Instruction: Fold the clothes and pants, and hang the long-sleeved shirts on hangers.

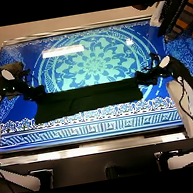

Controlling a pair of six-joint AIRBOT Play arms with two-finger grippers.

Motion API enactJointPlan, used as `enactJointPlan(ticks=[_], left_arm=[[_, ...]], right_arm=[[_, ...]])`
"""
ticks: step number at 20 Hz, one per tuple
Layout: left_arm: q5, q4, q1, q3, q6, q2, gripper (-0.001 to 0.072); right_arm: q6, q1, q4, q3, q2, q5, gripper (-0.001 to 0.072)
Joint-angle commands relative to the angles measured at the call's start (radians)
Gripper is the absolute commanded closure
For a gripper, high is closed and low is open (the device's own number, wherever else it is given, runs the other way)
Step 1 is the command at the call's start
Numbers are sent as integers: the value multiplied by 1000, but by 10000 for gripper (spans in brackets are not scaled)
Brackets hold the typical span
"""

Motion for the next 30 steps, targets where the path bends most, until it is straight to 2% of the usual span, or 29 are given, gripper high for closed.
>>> enactJointPlan(ticks=[1, 2, 6, 8, 9, 10, 12, 19, 21, 23, 24, 25, 26, 28, 30], left_arm=[[10, 2, -1, 43, -97, -21, 303], [-12, 14, 3, 73, -124, -19, 302], [-60, 17, -8, 143, -129, 15, 303], [-60, 17, -15, 144, -129, 34, 302], [-60, 18, -21, 144, -129, 40, 303], [-60, 17, -25, 144, -129, 45, 303], [-60, 17, -30, 144, -129, 49, 302], [-60, 17, -43, 144, -129, 49, 303], [-59, 16, -46, 144, -129, 49, 303], [-60, 16, -48, 143, -129, 49, 305], [-60, 13, -51, 143, -129, 49, 318], [-60, 5, -58, 143, -129, 48, 327], [-59, -1, -66, 143, -128, 48, 353], [-50, -3, -93, 142, -129, 47, 681], [-1, -36, -143, 140, -129, 37, 689]], right_arm=[[27, -66, 23, 58, -11, 121, 262], [13, -114, 35, 84, -10, 169, 222], [-154, -291, 323, 92, -50, 297, 220], [-210, -292, 365, 92, -97, 330, 217], [-223, -283, 376, 92, -119, 339, 144], [-251, -270, 410, 92, -142, 346, 108], [-288, -247, 476, 92, -176, 344, 108], [-248, -138, 321, 92, -209, 217, 115], [-234, -102, 281, 92, -209, 199, 139], [-234, -70, 277, 92, -209, 179, 266], [-234, -58, 277, 92, -209, 171, 390], [-232, -53, 280, 93, -207, 167, 594], [-231, -53, 291, 93, -200, 167, 684], [-195, -63, 260, 98, -156, 165, 685], [-104, -72, 159, 127, -96, 195, 685]])
